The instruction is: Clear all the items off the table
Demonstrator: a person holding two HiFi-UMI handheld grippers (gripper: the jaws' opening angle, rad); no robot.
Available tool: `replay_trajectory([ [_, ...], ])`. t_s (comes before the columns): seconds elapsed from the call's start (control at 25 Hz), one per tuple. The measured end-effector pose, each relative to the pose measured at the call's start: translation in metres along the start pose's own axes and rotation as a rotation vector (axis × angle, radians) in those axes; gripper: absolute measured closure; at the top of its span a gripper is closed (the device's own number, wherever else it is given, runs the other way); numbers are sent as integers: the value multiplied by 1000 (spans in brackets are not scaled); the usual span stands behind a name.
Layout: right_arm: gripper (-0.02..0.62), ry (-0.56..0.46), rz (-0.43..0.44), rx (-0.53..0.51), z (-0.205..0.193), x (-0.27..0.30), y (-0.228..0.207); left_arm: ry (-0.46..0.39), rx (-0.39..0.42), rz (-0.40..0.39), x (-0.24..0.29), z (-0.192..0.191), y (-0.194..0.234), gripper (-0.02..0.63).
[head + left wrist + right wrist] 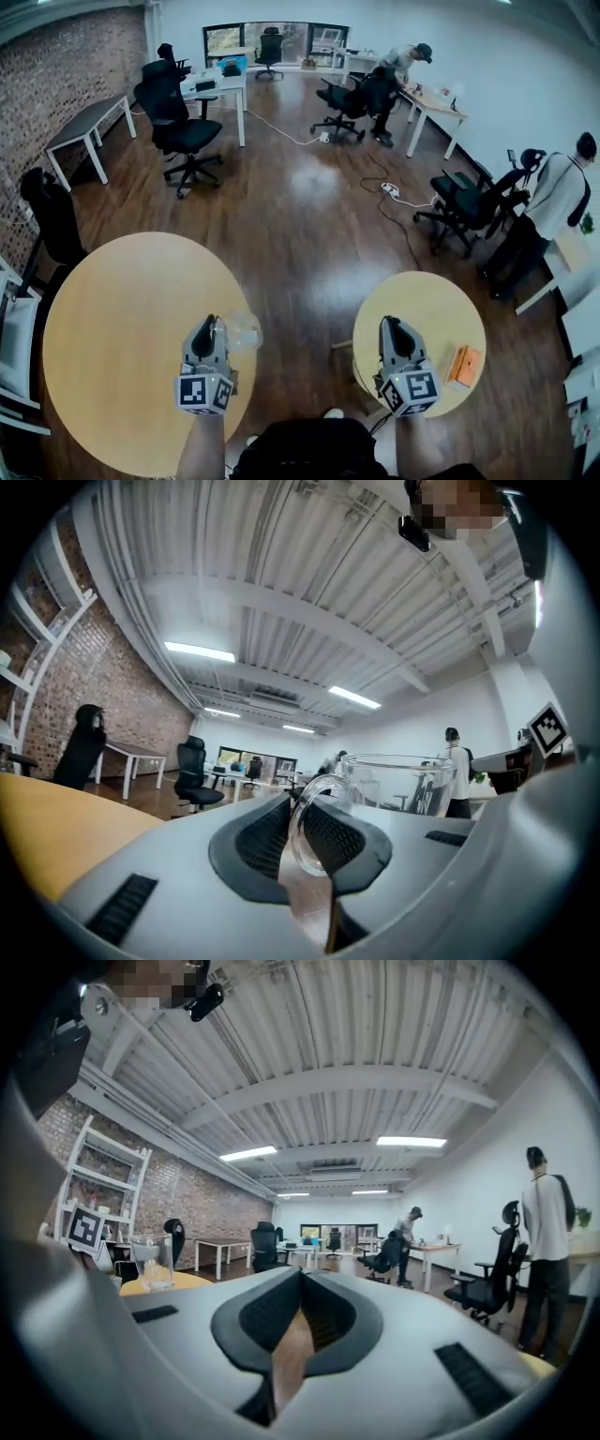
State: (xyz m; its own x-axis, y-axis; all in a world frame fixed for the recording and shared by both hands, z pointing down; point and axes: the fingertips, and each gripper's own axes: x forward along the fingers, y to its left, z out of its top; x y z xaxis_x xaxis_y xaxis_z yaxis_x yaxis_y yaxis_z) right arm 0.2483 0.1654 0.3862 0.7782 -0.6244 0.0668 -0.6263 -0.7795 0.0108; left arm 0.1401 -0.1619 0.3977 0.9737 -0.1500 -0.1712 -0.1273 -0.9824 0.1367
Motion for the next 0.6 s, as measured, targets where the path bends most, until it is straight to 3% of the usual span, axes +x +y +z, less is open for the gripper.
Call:
replay_trajectory([
  [0.2,591,-12,-136,15,-3,-34,-100,-13,-54,-155,56,-18,-98,569],
  [0.4,591,-13,-234,2,-5,-78,-173,-4,-96,-276,102,-38,-188,569],
  [0.6,591,-8,-398,57,-20,-139,-231,35,-98,-440,133,-53,-271,569],
])
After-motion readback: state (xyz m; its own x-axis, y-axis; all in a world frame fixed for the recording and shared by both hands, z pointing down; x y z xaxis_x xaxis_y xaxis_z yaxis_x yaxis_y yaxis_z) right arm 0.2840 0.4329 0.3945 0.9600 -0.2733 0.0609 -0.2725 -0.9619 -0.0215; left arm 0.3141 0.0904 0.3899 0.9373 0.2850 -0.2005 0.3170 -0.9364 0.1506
